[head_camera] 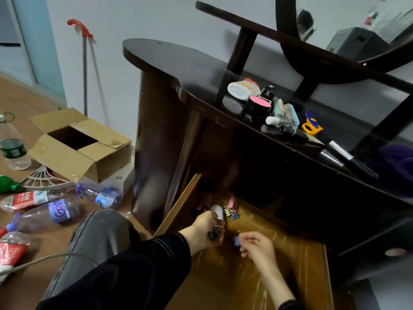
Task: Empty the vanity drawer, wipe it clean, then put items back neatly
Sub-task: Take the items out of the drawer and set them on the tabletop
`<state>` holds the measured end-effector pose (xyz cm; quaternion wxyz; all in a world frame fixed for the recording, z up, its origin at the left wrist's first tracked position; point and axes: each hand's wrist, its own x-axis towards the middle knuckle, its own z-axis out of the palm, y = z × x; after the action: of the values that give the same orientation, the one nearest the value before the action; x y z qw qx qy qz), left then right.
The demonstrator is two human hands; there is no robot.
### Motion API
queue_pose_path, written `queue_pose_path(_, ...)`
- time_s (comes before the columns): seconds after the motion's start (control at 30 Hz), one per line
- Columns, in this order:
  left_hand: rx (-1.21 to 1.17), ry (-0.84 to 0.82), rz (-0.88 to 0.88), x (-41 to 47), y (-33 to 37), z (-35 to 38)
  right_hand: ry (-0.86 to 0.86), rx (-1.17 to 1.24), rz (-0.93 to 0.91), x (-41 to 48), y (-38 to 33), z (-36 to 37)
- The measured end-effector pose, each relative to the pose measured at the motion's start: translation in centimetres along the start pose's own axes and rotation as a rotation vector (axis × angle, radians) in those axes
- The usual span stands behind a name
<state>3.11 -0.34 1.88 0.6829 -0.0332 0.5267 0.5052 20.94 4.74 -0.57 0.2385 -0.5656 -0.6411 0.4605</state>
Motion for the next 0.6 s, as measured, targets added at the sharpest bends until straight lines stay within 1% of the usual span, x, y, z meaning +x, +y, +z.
queue_pose_path(0.03, 0.005, -0.004, -0.005, -0.1, -0.1, 0.0, 0.002, 0.103, 0.018, -0.5, -0.6, 0.1)
queue_pose_path(0.1, 0.013, -0.012, -0.021, -0.4, -0.4, 0.1, -0.027, 0.205, 0.009, -1.4, -1.7, 0.6)
queue_pose_path(0.27, 0.016, -0.130, -0.100, -0.6, -0.9, 0.3, -0.121, 0.194, -0.102, -2.9, -3.3, 2.1)
queue_pose_path(0.4, 0.068, -0.125, -0.065, -0.5, -0.9, 0.2, -0.182, 0.263, -0.121, -3.1, -3.6, 1.9)
queue_pose_path(0.43, 0.084, -0.118, -0.051, -0.5, -0.9, 0.2, -0.164, 0.295, -0.124, -3.1, -3.6, 1.7)
queue_pose_path(0.5, 0.117, -0.097, -0.024, -0.5, -0.8, 0.0, -0.060, 0.343, -0.105, -2.8, -3.3, 1.1)
queue_pose_path(0.57, 0.128, -0.074, -0.007, -0.5, -0.7, -0.2, 0.050, 0.312, -0.073, -2.4, -2.9, 0.6)
queue_pose_path(0.6, 0.124, -0.066, -0.001, -0.5, -0.7, -0.2, 0.060, 0.271, -0.065, -2.4, -2.6, 0.5)
